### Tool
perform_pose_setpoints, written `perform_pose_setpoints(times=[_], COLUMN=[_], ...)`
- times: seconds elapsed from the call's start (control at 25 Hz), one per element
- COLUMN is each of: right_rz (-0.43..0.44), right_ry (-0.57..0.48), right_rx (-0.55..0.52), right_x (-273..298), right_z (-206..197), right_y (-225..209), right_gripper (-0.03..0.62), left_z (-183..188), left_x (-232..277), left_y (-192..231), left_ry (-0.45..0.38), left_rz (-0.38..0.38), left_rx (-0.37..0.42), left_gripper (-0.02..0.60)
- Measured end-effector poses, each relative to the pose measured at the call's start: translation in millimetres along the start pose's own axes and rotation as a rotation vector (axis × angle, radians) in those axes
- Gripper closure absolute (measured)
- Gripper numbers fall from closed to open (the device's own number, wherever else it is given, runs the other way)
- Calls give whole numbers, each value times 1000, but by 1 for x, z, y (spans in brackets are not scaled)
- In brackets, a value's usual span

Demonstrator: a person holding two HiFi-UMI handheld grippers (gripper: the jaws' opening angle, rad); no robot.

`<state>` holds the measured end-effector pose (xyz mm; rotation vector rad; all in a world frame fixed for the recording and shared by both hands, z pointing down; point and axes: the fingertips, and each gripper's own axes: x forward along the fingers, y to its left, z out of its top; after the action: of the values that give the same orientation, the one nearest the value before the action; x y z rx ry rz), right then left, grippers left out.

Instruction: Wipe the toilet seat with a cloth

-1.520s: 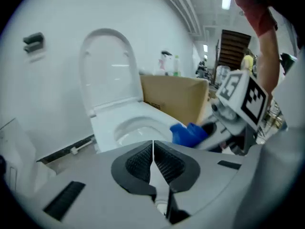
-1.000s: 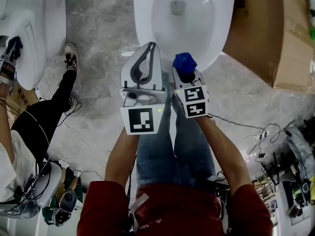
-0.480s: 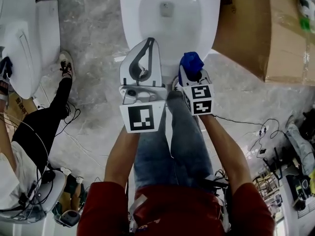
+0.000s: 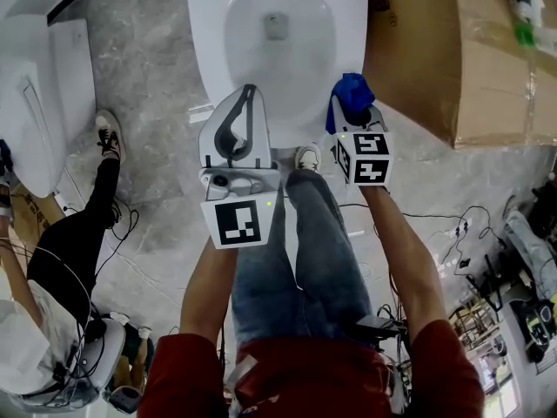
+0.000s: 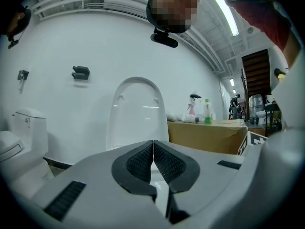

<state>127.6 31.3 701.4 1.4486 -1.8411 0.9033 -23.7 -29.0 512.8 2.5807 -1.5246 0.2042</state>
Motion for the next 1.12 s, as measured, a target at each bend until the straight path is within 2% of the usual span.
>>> perform_pose_setpoints(times=[0.32,0.88,1.12], right_rz=[-71,-101,-108], right_ry=[-47,-85,-95], right_rx=[40,71,50], right_x=[28,92,114], right_z=[51,143,180], right_y=[-44,-74,-81], right_gripper=[537,537,537], left_z=[-4,3,3], left_x=[13,36,46], left_y=[4,34,49], left_ry=[3,-13,-13], left_rz=[-11,4,16], left_rx=[-4,-8,-15], left_gripper=[563,563,563])
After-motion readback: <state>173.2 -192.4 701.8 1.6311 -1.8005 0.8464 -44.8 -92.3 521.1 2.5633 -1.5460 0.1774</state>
